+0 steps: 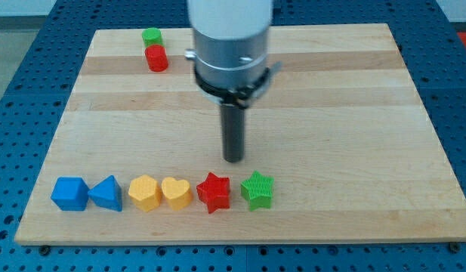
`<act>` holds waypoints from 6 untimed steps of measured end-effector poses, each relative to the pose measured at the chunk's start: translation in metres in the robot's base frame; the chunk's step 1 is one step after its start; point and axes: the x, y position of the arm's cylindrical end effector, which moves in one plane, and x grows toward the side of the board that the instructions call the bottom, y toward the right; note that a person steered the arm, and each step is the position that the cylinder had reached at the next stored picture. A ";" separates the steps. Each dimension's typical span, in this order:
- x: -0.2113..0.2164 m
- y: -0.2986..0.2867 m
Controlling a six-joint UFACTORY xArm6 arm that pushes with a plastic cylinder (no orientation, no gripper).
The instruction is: Move your arm top left
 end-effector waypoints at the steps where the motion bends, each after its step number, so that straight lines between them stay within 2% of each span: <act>1: -0.037 -0.061; 3: -0.122 -0.178; 4: -0.167 -0.219; 6: -0.211 -0.216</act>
